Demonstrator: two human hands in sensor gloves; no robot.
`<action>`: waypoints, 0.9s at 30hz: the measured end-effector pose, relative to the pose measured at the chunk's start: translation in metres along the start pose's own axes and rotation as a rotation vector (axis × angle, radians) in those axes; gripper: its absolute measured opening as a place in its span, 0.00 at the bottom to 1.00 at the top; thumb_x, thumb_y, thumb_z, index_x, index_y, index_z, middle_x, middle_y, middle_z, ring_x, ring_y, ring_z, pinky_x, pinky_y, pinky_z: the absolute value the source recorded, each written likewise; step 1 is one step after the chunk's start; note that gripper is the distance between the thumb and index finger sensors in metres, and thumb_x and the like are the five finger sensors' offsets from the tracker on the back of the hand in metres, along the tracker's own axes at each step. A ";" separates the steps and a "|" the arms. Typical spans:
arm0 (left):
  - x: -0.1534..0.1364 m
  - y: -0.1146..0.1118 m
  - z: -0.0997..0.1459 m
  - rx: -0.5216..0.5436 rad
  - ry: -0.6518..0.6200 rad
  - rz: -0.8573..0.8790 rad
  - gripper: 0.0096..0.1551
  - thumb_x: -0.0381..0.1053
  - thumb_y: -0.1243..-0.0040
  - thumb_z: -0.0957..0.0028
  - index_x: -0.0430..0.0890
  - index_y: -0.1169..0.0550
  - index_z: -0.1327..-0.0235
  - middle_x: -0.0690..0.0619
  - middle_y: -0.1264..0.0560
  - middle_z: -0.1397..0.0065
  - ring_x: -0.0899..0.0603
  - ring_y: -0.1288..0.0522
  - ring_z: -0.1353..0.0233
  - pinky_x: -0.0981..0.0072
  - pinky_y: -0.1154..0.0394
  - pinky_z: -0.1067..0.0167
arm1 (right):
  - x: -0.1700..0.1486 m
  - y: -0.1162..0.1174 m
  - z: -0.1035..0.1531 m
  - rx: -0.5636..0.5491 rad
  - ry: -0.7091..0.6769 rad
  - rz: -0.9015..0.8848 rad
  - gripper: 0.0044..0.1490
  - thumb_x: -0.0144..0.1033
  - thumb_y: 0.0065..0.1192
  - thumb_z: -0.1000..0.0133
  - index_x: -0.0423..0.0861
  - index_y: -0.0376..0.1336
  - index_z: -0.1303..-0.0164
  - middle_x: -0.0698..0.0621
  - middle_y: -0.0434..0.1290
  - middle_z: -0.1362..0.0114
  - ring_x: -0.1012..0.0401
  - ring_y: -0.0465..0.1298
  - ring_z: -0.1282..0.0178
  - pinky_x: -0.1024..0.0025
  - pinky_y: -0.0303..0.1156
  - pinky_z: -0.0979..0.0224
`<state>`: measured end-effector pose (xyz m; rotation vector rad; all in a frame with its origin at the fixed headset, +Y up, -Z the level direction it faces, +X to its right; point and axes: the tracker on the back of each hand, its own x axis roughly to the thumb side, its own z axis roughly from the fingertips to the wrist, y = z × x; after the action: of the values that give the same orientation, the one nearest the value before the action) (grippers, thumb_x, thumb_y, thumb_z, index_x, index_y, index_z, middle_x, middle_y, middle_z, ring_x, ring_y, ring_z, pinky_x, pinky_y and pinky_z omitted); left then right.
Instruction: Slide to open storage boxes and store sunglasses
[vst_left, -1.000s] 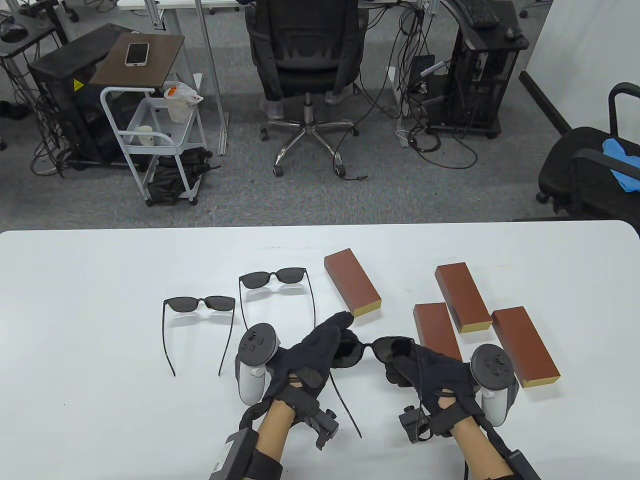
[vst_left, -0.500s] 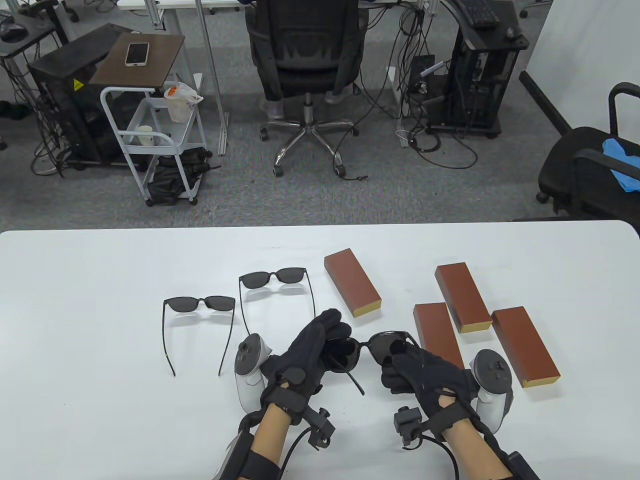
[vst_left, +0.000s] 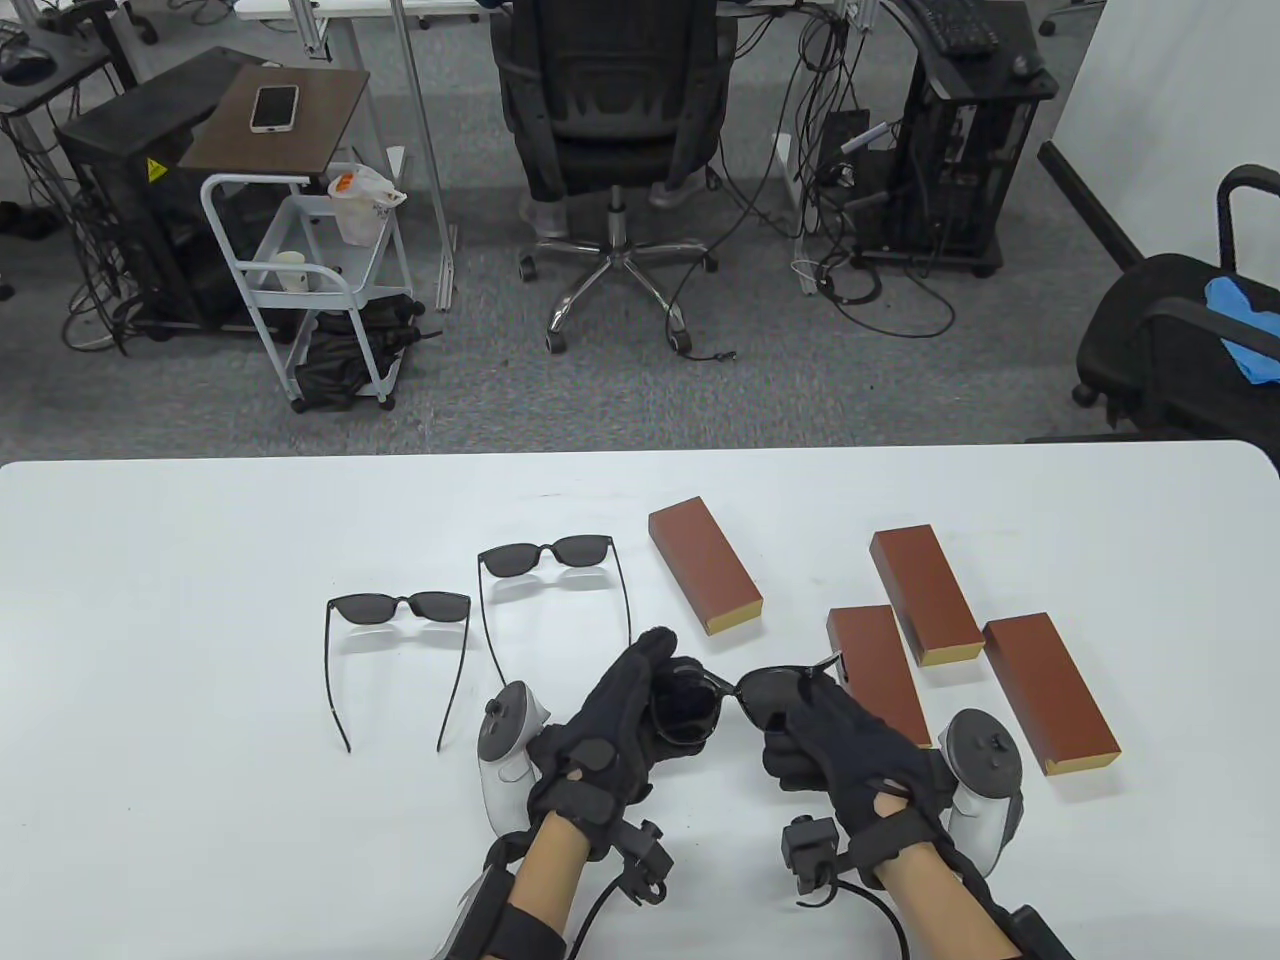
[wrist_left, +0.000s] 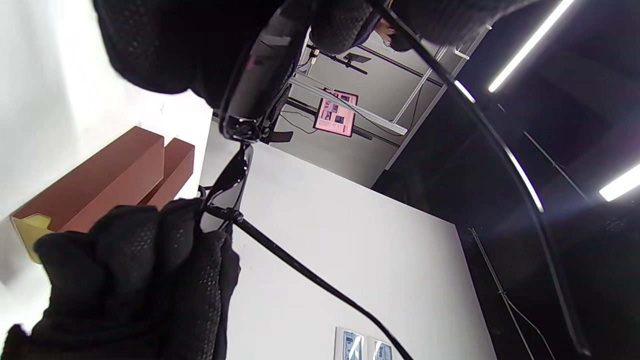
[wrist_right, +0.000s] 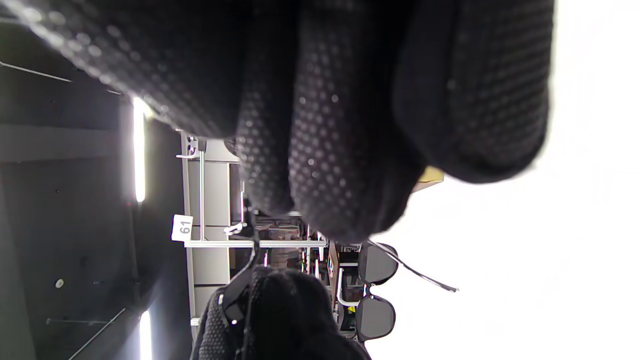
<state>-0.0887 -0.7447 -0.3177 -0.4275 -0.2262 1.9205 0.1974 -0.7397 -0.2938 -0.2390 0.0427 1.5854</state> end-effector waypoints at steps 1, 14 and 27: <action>-0.001 -0.001 0.001 -0.006 0.004 0.011 0.39 0.68 0.57 0.43 0.58 0.41 0.18 0.47 0.35 0.18 0.37 0.28 0.26 0.40 0.27 0.35 | 0.000 0.000 0.000 -0.001 0.006 0.004 0.36 0.47 0.75 0.59 0.51 0.62 0.42 0.55 0.89 0.61 0.61 0.90 0.65 0.67 0.87 0.60; -0.001 0.005 0.005 0.095 0.017 -0.070 0.41 0.67 0.65 0.45 0.54 0.48 0.17 0.46 0.33 0.22 0.40 0.24 0.33 0.48 0.24 0.41 | 0.003 0.013 0.000 0.098 -0.134 0.095 0.41 0.44 0.73 0.58 0.52 0.55 0.37 0.53 0.87 0.59 0.59 0.90 0.64 0.65 0.87 0.59; 0.001 0.011 0.009 0.185 0.034 -0.124 0.40 0.63 0.59 0.44 0.50 0.45 0.19 0.45 0.27 0.27 0.42 0.19 0.40 0.51 0.21 0.47 | 0.001 0.008 -0.007 0.238 -0.270 -0.015 0.40 0.59 0.59 0.55 0.47 0.59 0.37 0.44 0.82 0.44 0.47 0.84 0.48 0.54 0.81 0.47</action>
<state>-0.1019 -0.7471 -0.3130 -0.3145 -0.0504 1.7927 0.1901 -0.7399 -0.3022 0.1604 0.0190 1.5694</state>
